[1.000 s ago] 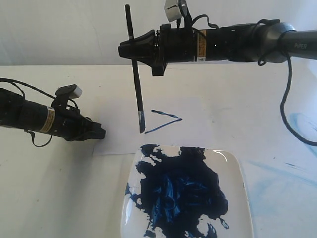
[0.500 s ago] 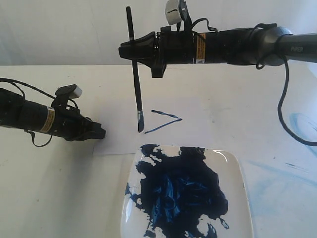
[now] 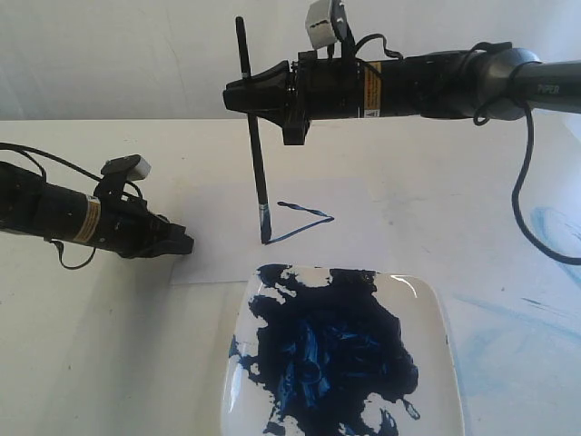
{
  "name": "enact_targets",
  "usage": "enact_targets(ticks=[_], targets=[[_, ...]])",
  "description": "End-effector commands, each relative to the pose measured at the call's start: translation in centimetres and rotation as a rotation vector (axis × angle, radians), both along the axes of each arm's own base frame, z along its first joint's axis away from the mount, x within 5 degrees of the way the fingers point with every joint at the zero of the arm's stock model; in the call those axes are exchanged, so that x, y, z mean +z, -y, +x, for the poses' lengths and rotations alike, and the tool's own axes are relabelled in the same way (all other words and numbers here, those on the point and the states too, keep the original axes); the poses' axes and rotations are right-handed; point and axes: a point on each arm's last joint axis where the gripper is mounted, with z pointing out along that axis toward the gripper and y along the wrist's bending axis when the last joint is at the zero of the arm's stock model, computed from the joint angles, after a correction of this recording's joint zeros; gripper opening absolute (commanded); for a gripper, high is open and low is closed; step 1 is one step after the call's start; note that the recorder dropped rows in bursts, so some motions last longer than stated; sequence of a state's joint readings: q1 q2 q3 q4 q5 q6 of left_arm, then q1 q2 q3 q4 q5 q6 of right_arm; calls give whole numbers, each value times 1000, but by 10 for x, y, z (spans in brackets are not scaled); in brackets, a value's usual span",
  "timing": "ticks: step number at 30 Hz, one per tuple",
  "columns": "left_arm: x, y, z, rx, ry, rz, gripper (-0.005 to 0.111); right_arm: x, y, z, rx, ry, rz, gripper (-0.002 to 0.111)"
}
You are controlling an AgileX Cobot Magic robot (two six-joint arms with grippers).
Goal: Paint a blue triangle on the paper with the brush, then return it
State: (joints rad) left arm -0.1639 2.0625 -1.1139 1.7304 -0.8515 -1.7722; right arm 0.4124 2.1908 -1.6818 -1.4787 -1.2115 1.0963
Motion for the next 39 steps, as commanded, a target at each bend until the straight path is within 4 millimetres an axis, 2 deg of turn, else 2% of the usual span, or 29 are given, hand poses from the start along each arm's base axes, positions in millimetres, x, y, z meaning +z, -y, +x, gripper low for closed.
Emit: enact_targets(ticks=[1,39], targets=[[-1,0,1,-4,8,19,0,5,5,2,-4,7,10,0],[-1,0,1,-4,8,19,0,4,5,4,-10,46,23,0]])
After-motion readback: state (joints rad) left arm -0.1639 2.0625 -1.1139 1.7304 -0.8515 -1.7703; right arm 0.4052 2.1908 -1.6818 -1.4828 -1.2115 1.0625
